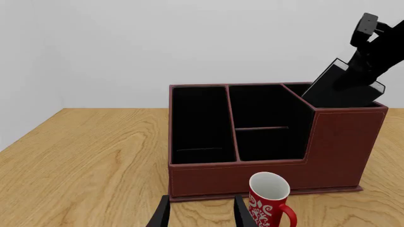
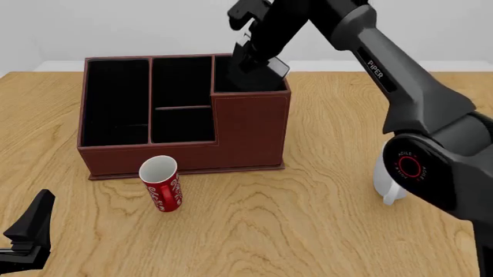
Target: Pick up the book and place it in the right compartment of the caddy.
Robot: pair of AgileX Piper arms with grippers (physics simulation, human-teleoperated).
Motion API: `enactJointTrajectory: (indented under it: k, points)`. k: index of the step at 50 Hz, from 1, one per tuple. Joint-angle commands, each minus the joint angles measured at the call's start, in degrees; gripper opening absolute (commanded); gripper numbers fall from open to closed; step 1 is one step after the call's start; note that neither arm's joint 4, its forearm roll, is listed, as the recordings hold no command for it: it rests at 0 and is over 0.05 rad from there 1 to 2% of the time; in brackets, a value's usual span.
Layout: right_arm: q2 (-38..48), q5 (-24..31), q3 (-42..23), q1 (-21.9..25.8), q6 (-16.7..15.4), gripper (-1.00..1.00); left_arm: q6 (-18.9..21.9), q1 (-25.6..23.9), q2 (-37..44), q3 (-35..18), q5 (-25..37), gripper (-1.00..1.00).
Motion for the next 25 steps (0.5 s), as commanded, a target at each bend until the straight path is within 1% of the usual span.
enactJointTrajectory:
  k: [1, 2, 4, 6, 7, 8, 10, 11, 22, 23, 24, 25]
  points:
    - [1.9, 0.0, -1.3, -0.4, 0.5, -1.00, 0.0, 0.0, 0.0, 0.0, 0.0, 1.00]
    - [2.0, 0.0, -1.6, -0.1, 1.0, -1.00, 0.0, 0.0, 0.0, 0.0, 0.0, 1.00]
    - [2.4, 0.0, -1.7, -0.5, 0.4, -1.00, 0.0, 0.0, 0.0, 0.0, 0.0, 1.00]
    - [2.5, 0.0, -1.9, -0.1, 0.9, -1.00, 0.0, 0.0, 0.0, 0.0, 0.0, 1.00]
    - [2.9, 0.0, -2.2, -0.4, 0.4, -1.00, 0.0, 0.0, 0.0, 0.0, 0.0, 1.00]
    - [3.1, 0.0, -2.6, -0.4, 0.9, -1.00, 0.0, 0.0, 0.0, 0.0, 0.0, 1.00]
    - [3.4, 0.0, -2.5, -0.6, 0.3, -1.00, 0.0, 0.0, 0.0, 0.0, 0.0, 1.00]
    - [3.8, 0.0, -3.2, -0.7, 0.8, -1.00, 0.0, 0.0, 0.0, 0.0, 0.0, 1.00]
    - [5.8, 0.0, -4.6, -1.6, -0.2, -1.00, 0.0, 0.0, 0.0, 0.0, 0.0, 1.00]
    - [6.0, 0.0, -4.4, -1.9, -0.7, -1.00, 0.0, 0.0, 0.0, 0.0, 0.0, 1.00]
    - [6.4, 0.0, -5.6, -2.4, -0.8, -1.00, 0.0, 0.0, 0.0, 0.0, 0.0, 1.00]
    - [6.1, 0.0, -5.2, -1.9, -0.7, 1.00, 0.0, 0.0, 0.0, 0.0, 0.0, 1.00]
